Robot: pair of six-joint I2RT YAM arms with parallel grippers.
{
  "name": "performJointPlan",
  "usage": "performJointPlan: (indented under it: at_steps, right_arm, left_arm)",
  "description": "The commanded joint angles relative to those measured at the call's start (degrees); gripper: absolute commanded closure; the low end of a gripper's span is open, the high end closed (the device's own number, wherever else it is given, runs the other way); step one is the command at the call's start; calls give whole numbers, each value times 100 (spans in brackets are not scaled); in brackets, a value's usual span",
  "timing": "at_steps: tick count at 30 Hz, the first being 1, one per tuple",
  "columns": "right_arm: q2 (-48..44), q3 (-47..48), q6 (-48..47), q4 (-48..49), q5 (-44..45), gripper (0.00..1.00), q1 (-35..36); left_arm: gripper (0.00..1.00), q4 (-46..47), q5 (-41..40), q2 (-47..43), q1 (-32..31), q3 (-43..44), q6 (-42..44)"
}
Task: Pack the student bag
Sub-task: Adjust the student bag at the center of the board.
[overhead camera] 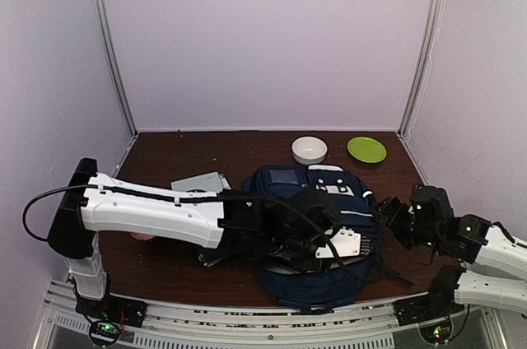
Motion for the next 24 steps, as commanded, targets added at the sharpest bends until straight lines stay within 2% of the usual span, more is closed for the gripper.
performJointPlan:
  at_steps: [1,5,6,7,8,9,12,13,18,24]
  right_arm:
    - [-18,-129,274,14,139,3,-20]
    - [118,-175,321,147,229,4,-20]
    - [173,-205,349,213,226,3,-27]
    - [233,-227,403,262,229,3,-31]
    - [309,-278,450,333,227,3,-29]
    - [390,-322,515,401,196,3,-47]
    - [661,-490,651,808,-72,4,-191]
    - [763,-496,636,923,-114,5,-224]
    - [753,-199,245,981,22,8,-232]
    - [-921,-544,-645,1373,-124,12,-17]
  left_arm:
    - [2,429,-562,71,279,171,210]
    - [2,622,-684,115,365,119,490]
    - [4,573,-647,161,405,156,524]
    - [11,472,-624,220,469,248,527]
    - [24,361,-649,284,536,356,478]
    - [48,312,-731,301,603,424,352]
    - [96,547,-920,-47,807,155,-167]
    - [100,705,-920,-354,856,-24,-359]
    - [100,1231,-915,-1172,887,-544,-1046]
    - [100,1457,-628,-1192,1095,-352,-2275]
